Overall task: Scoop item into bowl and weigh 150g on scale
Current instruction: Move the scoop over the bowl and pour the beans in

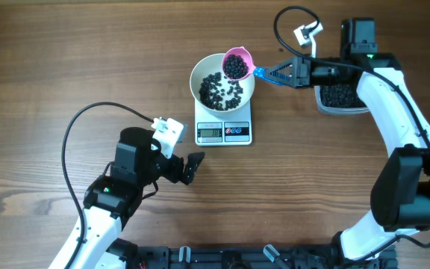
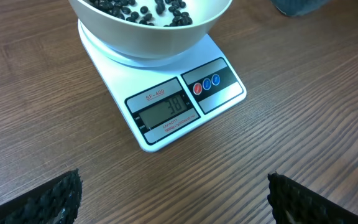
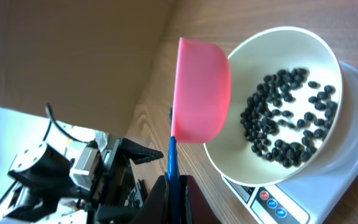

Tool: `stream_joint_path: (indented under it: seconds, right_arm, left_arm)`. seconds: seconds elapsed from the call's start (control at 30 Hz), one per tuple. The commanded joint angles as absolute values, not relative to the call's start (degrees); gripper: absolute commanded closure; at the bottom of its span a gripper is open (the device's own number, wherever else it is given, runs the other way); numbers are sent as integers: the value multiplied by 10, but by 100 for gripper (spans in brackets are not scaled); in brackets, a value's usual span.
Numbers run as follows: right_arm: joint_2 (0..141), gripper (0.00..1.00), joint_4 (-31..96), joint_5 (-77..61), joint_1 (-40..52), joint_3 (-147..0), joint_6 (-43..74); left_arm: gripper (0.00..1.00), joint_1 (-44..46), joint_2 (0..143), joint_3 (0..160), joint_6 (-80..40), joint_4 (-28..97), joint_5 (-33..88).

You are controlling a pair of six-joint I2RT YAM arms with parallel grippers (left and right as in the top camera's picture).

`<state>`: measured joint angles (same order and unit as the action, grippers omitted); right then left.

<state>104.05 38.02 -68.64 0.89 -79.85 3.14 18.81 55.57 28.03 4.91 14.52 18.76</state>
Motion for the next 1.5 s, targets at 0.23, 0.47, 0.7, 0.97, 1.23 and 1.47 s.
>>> stream_joint_path:
  seconds: [0.23,0.47,0.7,0.97,1.23,1.47]
  right_arm:
    - [1046,96,335,-482,65,-801,109]
    - [1046,96,306,-371,126,-804,101]
    - [1044,96,337,-249,181,-863,55]
    - [1027,96,389,-86,255,-887,-7]
    - [997,96,395,114,326,-894,-71]
    - [991,96,393,270,392,-894,-167]
  left_arm:
    - [0,189,555,291,56,144,186]
    - [0,189,555,291,56,144,186]
    - [0,189,555,291,56,144,186]
    - [0,189,555,291,56,144,186]
    - [0,189,555,291,56,144,186]
    - [0,189,555,291,56,144,186]
